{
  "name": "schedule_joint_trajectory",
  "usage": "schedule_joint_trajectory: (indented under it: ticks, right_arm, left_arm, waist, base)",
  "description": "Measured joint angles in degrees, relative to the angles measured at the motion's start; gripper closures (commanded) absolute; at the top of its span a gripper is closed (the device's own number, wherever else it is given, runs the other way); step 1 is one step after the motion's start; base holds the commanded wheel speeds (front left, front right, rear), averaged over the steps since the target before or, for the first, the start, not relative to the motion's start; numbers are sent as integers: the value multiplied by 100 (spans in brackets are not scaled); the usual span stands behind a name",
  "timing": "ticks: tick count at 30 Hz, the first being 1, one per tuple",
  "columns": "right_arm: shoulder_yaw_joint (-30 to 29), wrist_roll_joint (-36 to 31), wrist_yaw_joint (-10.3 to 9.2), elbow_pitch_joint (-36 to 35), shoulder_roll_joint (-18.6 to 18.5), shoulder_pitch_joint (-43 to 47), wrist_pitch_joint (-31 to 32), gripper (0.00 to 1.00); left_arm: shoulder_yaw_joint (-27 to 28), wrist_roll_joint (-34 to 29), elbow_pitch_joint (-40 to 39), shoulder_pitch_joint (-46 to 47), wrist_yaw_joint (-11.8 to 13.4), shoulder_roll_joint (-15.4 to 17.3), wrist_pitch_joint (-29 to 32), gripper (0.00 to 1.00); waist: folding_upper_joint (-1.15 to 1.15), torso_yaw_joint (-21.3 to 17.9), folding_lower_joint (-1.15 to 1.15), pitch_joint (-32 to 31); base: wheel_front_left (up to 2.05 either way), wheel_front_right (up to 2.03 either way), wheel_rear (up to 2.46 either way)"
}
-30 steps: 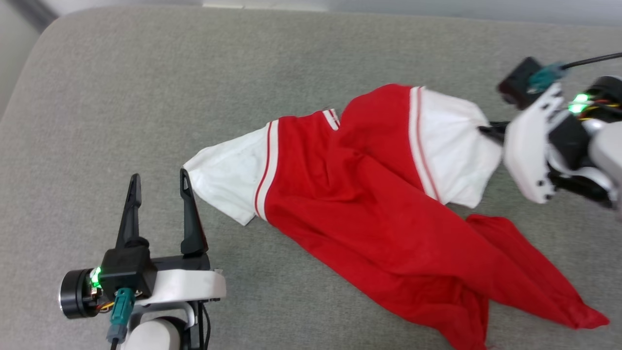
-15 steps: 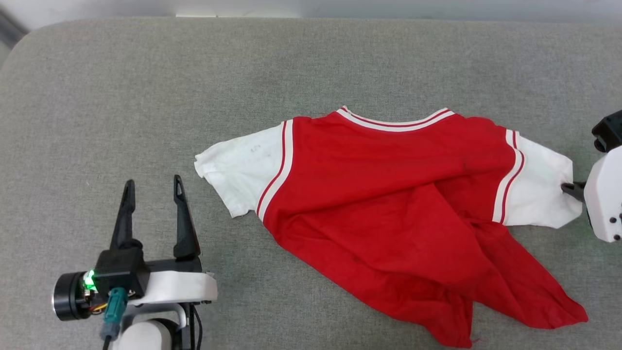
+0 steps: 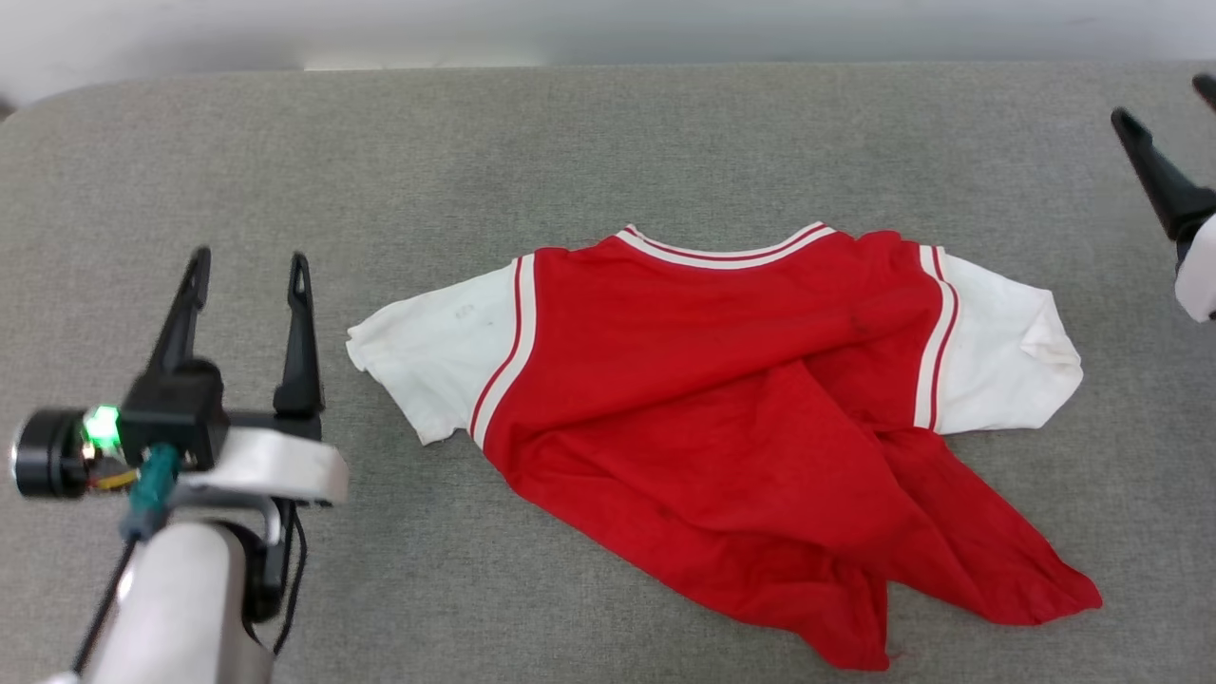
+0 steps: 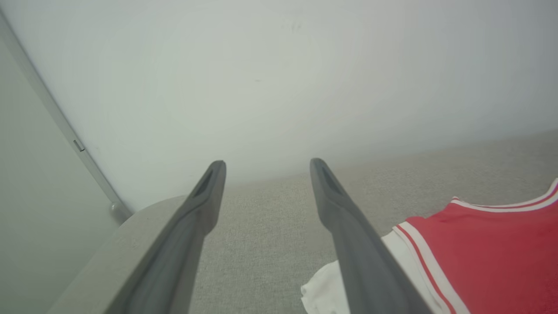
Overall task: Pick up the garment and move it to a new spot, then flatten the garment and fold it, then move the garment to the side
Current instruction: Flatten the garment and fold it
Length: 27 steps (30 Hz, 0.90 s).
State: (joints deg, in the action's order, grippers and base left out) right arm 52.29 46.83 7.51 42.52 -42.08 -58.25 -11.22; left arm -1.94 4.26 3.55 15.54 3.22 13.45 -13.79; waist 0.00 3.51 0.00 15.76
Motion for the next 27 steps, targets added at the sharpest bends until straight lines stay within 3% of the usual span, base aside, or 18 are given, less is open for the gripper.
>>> schedule_joint_trajectory:
  ticks: [6, 8, 9, 10, 12, 16, 20, 21, 22, 27]
  right_arm:
    - [-1276, -971, 0, -24, 420, 151, -366, 0]
    - [-1858, -1401, 0, -332, 520, 353, -374, 0]
    - [-1858, -1401, 0, -332, 520, 353, -374, 0]
    - [-2356, -1814, 0, -659, 667, 655, -387, 0]
    - [-2731, -2179, 0, -976, 843, 1071, -387, 0]
    - [-3420, -2691, 0, -1604, 1146, 1689, -378, 0]
    - [-3884, -3048, 0, -2285, 1408, 2209, -120, 0]
    - [-3884, -3048, 0, -2285, 1408, 2209, -120, 0]
    - [-4067, -3150, 0, -2601, 1471, 2399, 3, 0]
    - [-4342, -3305, 0, -3233, 1631, 2784, 311, 0]
  left_arm:
    - [-5, 156, 229, 766, -541, 557, 910, 0]
    - [-80, 226, 286, 983, -725, 719, 1302, 0]
    - [-80, 226, 286, 983, -725, 719, 1302, 0]
    - [-165, 425, 328, 1193, -882, 857, 1750, 0]
    - [-320, 594, 323, 1396, -977, 1026, 2190, 0]
    - [-720, 1259, 318, 1762, -1048, 1359, 3238, 0]
    - [-1475, 2140, 250, 2040, -1060, 1972, 4376, 0]
    - [-1475, 2140, 250, 2040, -1060, 1972, 4376, 0]
    - [-1845, 2559, 272, 2171, -1061, 2316, 4935, 0]
    - [-2460, 3450, 375, 2523, -1061, 2788, 5799, 0]
  waist:
    - [0, -136, 0, 15]
    - [0, -171, 0, 39]
    - [0, -171, 0, 39]
    - [0, -204, 0, 64]
    - [0, -240, 0, 85]
    - [0, -297, 0, 127]
    - [0, -349, 0, 194]
    - [0, -349, 0, 194]
    - [0, -362, 0, 241]
    - [0, -409, 0, 395]
  base:
    - [0, 0, 0]
    - [0, 0, 0]
    - [0, 0, 0]
    - [0, 0, 0]
    - [0, 0, 0]
    - [0, 0, 0]
    - [0, 0, 0]
    - [0, 0, 0]
    - [0, 0, 0]
    - [0, 0, 0]
